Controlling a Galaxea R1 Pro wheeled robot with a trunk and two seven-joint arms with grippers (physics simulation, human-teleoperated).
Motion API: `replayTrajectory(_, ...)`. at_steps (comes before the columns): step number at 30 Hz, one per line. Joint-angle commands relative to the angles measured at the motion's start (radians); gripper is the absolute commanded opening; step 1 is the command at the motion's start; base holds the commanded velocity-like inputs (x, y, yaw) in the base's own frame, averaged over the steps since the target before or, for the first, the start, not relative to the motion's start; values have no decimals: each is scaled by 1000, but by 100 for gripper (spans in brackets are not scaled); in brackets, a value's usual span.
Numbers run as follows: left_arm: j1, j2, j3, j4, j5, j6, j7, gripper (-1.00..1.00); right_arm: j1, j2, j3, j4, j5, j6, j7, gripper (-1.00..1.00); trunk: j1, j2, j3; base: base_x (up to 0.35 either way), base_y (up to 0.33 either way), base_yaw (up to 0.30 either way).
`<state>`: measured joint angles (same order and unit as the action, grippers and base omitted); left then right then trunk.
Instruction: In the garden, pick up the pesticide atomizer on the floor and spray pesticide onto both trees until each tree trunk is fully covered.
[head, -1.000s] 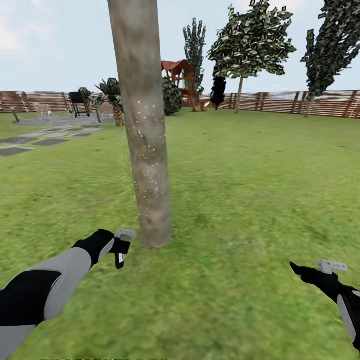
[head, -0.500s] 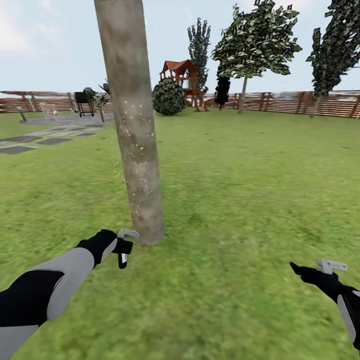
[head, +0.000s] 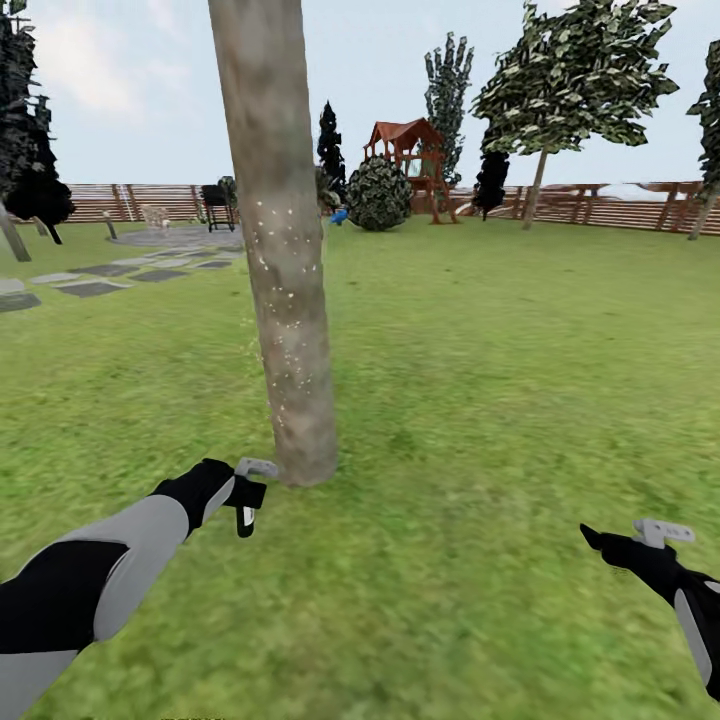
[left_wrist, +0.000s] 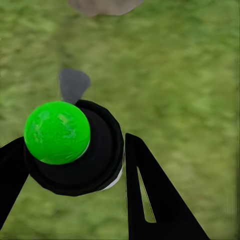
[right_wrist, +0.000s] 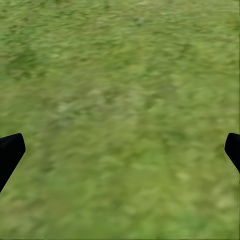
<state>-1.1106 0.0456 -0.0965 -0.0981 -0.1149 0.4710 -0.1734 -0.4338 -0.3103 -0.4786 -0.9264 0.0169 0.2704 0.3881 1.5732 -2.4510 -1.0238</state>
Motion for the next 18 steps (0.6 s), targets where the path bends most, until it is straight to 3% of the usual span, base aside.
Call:
replayTrajectory(1, 0, 0, 0, 0, 0, 0, 0, -100, 0, 0, 0, 0, 0, 0, 0, 100, 0, 0, 0, 80, -339, 255)
replayTrajectory(8, 0, 0, 0, 0, 0, 0, 0, -100, 0, 0, 0, 0, 0, 0, 0, 100, 0, 0, 0, 82, -330, 255)
replayTrajectory(14, 0, -2, 0, 0, 0, 0, 0, -100, 0, 0, 0, 0, 0, 0, 0, 100, 0, 0, 0, 12, -86, 255)
replayTrajectory(18, 0, -8, 0, 0, 0, 0, 0, -100, 0, 0, 0, 1, 0, 0, 0, 100, 0, 0, 0, 50, -263, 255)
